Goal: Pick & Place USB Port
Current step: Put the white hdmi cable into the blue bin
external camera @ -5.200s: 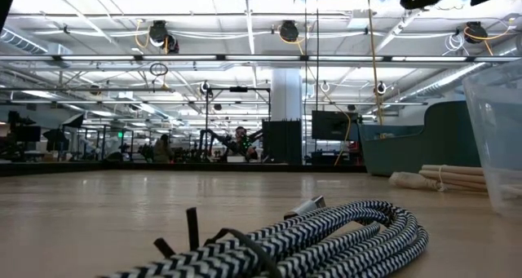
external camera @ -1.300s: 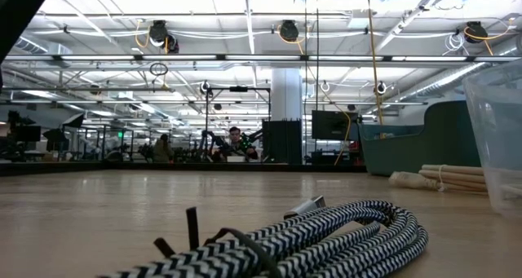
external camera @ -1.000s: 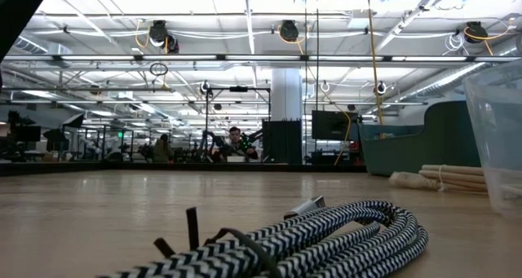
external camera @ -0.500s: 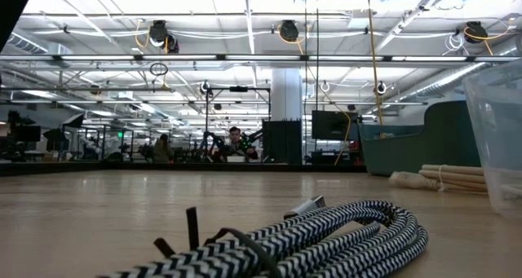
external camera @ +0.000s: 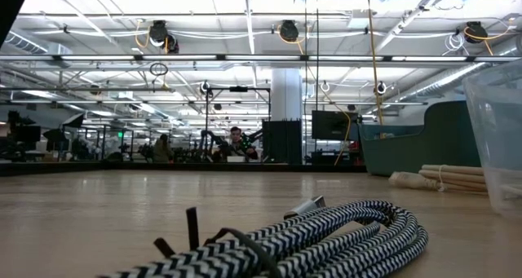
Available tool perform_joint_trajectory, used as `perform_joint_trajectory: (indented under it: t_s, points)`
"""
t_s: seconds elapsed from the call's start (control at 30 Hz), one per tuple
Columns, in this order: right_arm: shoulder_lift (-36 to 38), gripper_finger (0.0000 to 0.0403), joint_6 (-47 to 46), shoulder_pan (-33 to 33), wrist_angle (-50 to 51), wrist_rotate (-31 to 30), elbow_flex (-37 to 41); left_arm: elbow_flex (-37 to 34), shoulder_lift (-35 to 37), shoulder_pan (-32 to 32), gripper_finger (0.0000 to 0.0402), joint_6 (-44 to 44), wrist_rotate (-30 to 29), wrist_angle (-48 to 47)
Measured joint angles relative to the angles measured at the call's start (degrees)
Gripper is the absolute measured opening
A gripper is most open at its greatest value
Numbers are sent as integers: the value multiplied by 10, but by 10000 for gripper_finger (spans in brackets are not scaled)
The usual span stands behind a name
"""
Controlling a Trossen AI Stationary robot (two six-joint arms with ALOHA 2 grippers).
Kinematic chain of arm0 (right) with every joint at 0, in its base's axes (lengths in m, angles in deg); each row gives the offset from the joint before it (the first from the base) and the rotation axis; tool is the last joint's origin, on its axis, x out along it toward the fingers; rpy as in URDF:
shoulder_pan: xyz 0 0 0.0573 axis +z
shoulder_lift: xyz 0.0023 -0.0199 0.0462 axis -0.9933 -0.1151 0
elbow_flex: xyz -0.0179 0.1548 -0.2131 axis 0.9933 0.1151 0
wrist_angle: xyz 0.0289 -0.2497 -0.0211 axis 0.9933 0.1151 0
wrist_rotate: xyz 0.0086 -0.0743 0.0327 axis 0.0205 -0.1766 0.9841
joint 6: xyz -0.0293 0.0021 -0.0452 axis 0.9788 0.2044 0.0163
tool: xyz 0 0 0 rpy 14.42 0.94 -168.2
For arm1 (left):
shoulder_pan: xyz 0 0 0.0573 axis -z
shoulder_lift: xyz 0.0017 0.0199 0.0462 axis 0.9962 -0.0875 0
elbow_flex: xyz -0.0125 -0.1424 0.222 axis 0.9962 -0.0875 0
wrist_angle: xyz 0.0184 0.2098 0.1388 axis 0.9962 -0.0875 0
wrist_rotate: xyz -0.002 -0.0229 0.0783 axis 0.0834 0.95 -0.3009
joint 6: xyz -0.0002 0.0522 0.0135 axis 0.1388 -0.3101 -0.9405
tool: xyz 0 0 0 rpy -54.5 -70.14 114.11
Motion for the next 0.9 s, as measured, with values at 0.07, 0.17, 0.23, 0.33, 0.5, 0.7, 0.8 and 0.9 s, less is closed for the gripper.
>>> perform_joint_trajectory:
  t_s: [0.07,0.17,0.23,0.33,0.5,0.7,0.8,0.9]
  points:
    - [0,150,4,0,0,-8,0,0,0,5,27,-4,-33,9]
    - [0,152,12,0,0,-22,0,0,0,16,27,-5,-76,8]
    - [0,152,17,0,0,-36,0,0,0,22,27,-5,-99,8]
    - [0,151,21,0,0,-54,0,0,0,28,27,-8,-125,8]
    - [0,149,31,0,0,-88,0,0,0,40,27,-14,-191,8]
    - [0,149,44,0,-23,-126,0,0,0,47,26,-24,-251,24]
    - [0,144,47,0,-22,-138,0,0,0,42,25,-25,-246,24]
    - [-2,130,49,0,-20,-139,0,0,0,35,25,-24,-226,24]
